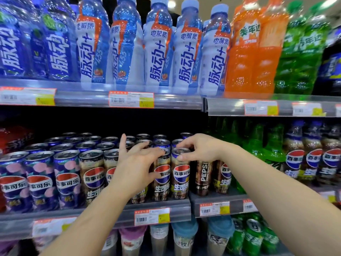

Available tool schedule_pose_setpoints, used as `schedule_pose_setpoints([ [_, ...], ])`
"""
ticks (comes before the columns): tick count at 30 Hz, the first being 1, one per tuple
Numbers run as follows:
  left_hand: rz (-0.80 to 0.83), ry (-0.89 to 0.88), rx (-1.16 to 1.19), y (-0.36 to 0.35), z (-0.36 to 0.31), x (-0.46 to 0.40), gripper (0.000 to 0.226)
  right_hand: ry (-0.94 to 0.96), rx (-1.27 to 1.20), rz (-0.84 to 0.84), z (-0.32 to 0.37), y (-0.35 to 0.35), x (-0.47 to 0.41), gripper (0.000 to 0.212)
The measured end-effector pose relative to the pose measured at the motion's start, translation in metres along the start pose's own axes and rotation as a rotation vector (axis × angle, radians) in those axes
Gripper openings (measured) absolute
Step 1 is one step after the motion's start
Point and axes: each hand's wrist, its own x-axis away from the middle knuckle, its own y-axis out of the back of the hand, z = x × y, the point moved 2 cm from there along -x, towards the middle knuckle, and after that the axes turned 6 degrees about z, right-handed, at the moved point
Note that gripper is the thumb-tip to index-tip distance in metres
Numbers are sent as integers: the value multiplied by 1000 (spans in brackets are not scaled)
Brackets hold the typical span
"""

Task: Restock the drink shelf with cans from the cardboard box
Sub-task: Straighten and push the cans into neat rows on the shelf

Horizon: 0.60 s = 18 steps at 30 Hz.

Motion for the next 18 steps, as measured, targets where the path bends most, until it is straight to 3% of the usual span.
schedule_pose_setpoints([
  [7,-11,-11,74,0,5,2,63,7,-80,-18,0,3,5,55],
  [12,2,-2,74,0,7,2,63,-88,-182,-232,-24,26,23,51],
  [14,-6,24,127,1,7,2,69,-127,-111,-150,-39,26,29,46],
  [18,-98,96,432,9,9,3,77,-182,44,-13,-57,13,33,62],
])
